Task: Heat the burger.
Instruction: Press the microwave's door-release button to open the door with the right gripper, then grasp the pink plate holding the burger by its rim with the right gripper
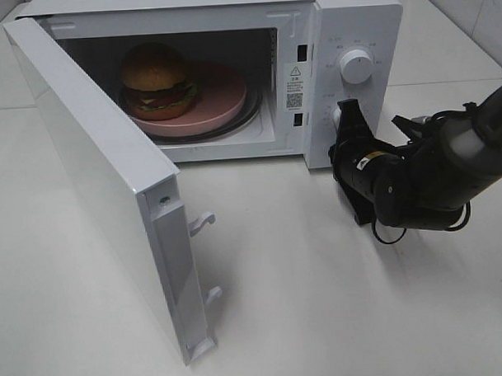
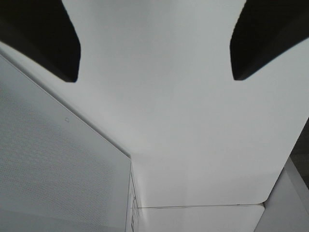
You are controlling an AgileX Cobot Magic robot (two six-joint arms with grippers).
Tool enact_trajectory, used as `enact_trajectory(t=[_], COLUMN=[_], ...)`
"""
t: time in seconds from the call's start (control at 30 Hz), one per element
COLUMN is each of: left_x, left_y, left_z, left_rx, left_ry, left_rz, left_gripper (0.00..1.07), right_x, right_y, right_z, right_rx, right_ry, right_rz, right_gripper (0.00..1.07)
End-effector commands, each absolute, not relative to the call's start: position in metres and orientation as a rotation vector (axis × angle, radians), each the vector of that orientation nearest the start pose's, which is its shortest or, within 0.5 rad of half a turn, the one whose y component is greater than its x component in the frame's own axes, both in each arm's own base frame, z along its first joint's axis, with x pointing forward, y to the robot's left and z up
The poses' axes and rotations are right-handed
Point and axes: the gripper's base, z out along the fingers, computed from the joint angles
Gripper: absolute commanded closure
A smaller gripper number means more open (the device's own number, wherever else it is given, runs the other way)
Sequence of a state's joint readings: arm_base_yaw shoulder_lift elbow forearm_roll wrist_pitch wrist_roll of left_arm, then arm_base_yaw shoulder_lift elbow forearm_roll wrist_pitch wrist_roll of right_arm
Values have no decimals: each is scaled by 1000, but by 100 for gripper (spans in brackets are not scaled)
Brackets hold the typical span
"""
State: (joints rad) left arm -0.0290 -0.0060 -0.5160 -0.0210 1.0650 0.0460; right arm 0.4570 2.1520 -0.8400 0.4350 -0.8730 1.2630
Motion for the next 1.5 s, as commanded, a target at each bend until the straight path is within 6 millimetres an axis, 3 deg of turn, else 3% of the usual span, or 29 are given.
enact_trajectory(t=[0.03, 0.77, 1.13, 1.5], left_x=[-11, -11, -11, -11], left_y=[-2, -2, -2, -2], left_z=[281, 281, 281, 281], left_rx=[71, 71, 71, 71], left_ry=[2012, 2012, 2012, 2012], left_rz=[-19, -19, -19, -19], left_gripper=[29, 29, 29, 29], right_x=[366, 304, 275, 260], right_y=[145, 124, 113, 111], right_z=[107, 98, 129, 150], right_rx=[1115, 1206, 1068, 892], right_ry=[1505, 1743, 1869, 2024], right_rz=[1119, 1049, 943, 841], right_gripper=[107, 107, 107, 107])
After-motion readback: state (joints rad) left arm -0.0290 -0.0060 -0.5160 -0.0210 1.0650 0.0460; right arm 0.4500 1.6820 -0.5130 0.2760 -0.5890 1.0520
